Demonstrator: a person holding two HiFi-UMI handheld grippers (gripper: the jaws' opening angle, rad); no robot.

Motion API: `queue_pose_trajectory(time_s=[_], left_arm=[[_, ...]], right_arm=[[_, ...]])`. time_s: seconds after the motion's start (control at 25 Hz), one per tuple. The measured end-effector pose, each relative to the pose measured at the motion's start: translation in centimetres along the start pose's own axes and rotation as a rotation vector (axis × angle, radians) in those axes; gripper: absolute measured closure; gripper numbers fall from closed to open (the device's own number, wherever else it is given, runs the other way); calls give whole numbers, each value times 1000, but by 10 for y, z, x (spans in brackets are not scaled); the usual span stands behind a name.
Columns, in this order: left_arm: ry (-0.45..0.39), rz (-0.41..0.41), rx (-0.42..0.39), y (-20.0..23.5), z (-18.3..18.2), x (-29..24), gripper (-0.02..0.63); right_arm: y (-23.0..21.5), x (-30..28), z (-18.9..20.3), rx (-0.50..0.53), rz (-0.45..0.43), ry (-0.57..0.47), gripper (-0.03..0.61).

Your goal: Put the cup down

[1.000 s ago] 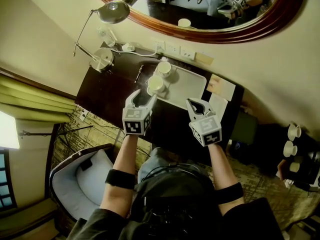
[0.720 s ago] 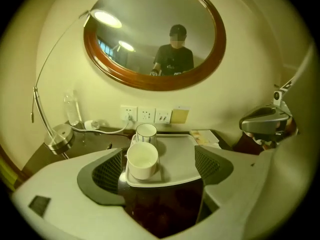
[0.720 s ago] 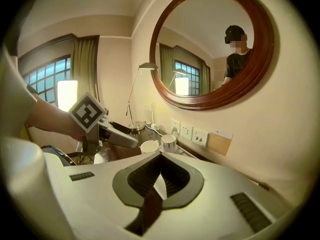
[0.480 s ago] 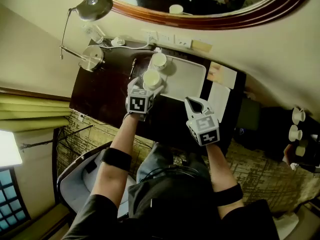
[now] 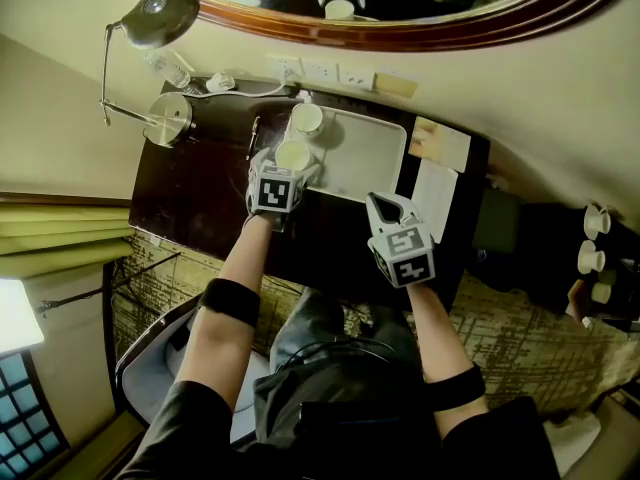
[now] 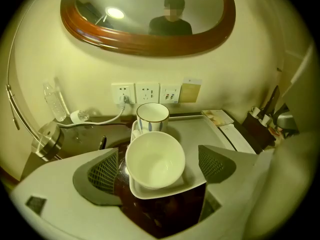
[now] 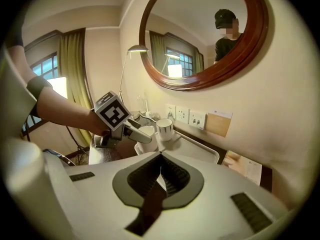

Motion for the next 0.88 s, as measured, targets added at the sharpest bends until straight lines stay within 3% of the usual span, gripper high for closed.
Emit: queue_pose_trajectory(time_s=[0.16, 0.48, 0.56, 0.88], left_arm=[[19, -43, -13, 10, 3, -10, 109], [30, -37, -32, 6, 3, -24, 113], [27, -29, -31, 5, 2, -25, 195], [9, -38, -74, -6, 10, 1, 199]], right_arm=[[-14, -15, 7, -45, 19, 55, 574], [-21, -28, 14, -110, 14, 95, 574], [-23, -29, 22, -109, 16, 101, 574], [-38, -6, 29, -141, 39, 96, 574]])
Point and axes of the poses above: the fingertips, and each gripper's own axes: x backward along the fingers, y to its left, z out of its underside, the point moved 4 cm from there along x, backward along the fingers, and after that the axes turned 2 degrees about x, right-handed, at the moved point
